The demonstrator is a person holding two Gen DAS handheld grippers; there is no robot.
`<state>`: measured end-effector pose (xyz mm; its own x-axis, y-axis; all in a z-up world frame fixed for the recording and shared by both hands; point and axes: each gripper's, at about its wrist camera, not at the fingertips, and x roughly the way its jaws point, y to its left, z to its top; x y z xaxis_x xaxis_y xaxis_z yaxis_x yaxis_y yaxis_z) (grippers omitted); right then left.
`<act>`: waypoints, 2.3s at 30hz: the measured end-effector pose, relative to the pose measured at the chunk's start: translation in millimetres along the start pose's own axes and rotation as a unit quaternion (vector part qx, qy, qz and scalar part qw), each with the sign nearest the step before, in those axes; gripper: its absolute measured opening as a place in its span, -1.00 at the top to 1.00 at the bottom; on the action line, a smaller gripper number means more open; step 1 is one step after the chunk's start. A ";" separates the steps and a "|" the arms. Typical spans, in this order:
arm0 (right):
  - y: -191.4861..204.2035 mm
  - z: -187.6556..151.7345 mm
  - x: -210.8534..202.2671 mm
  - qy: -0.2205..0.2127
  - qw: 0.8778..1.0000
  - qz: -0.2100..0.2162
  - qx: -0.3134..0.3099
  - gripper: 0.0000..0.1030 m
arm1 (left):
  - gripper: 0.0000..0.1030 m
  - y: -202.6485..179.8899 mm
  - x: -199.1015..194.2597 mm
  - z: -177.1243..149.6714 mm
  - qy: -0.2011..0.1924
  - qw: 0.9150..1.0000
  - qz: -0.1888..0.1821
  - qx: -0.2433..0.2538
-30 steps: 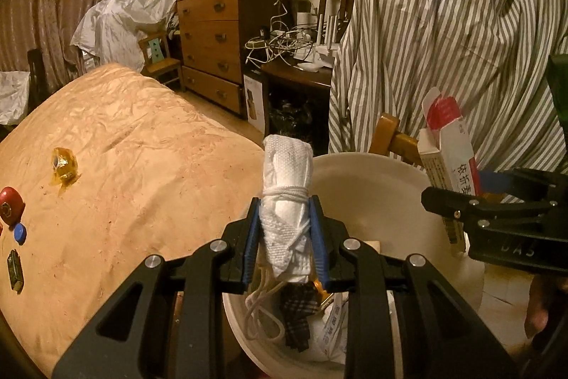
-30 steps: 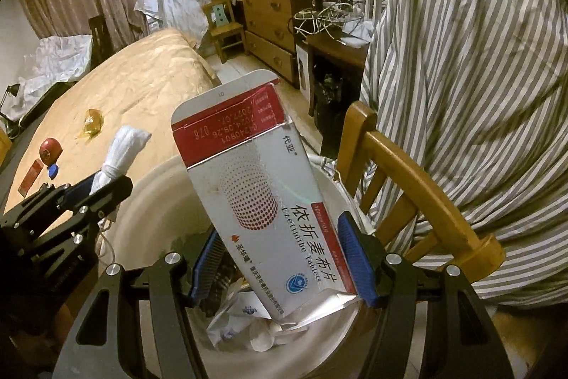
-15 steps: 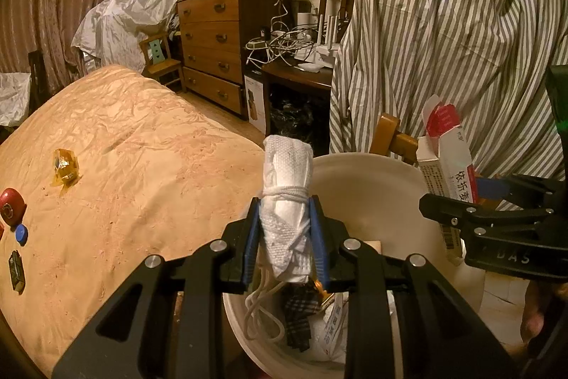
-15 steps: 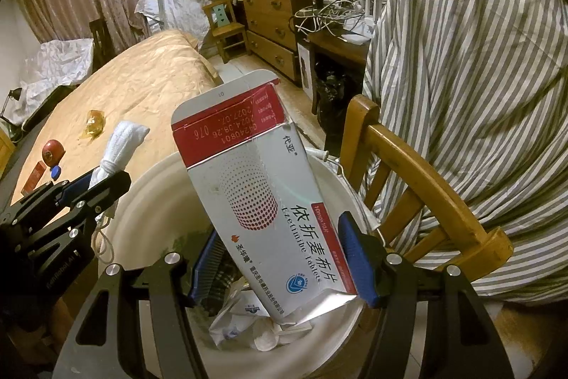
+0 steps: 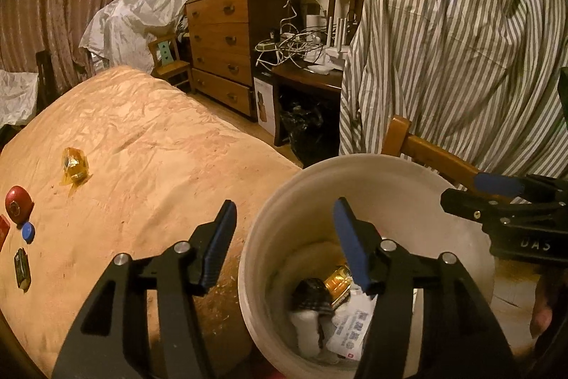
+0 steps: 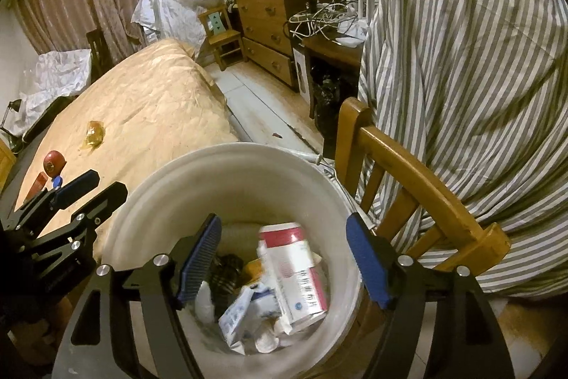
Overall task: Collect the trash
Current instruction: 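Move both tools back over the bed toward the black packet and blue cap, then grasp the black tissue packet with the left tool while the right tool grasps the blue cap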
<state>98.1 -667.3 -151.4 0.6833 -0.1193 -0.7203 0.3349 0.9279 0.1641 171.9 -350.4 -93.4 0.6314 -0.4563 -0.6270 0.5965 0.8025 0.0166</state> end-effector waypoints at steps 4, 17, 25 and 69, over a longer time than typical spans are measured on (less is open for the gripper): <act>0.7 -0.9 -0.3 -0.001 1.000 0.002 0.001 -0.43 | -0.06 0.7 -0.5 0.1 -0.001 1.000 -0.002 0.001; 40.1 6.7 -27.2 -0.051 0.998 0.021 -0.034 -0.43 | -0.06 38.5 -26.0 -6.2 -0.016 1.000 0.017 -0.019; 107.8 10.6 -48.3 -0.091 0.990 0.074 -0.076 -0.61 | -0.09 103.2 -54.4 -22.9 -0.024 0.996 0.068 -0.050; 465.3 -20.5 132.4 0.033 0.940 0.241 -0.240 -0.77 | 0.03 427.5 -33.2 -147.5 0.083 0.928 0.213 -0.295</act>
<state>331.1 -244.2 -184.2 0.6341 0.3628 -0.6829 -0.3454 0.9230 0.1697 332.8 64.6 -180.4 0.6336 -0.0239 -0.7733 -0.0952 0.9895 -0.1086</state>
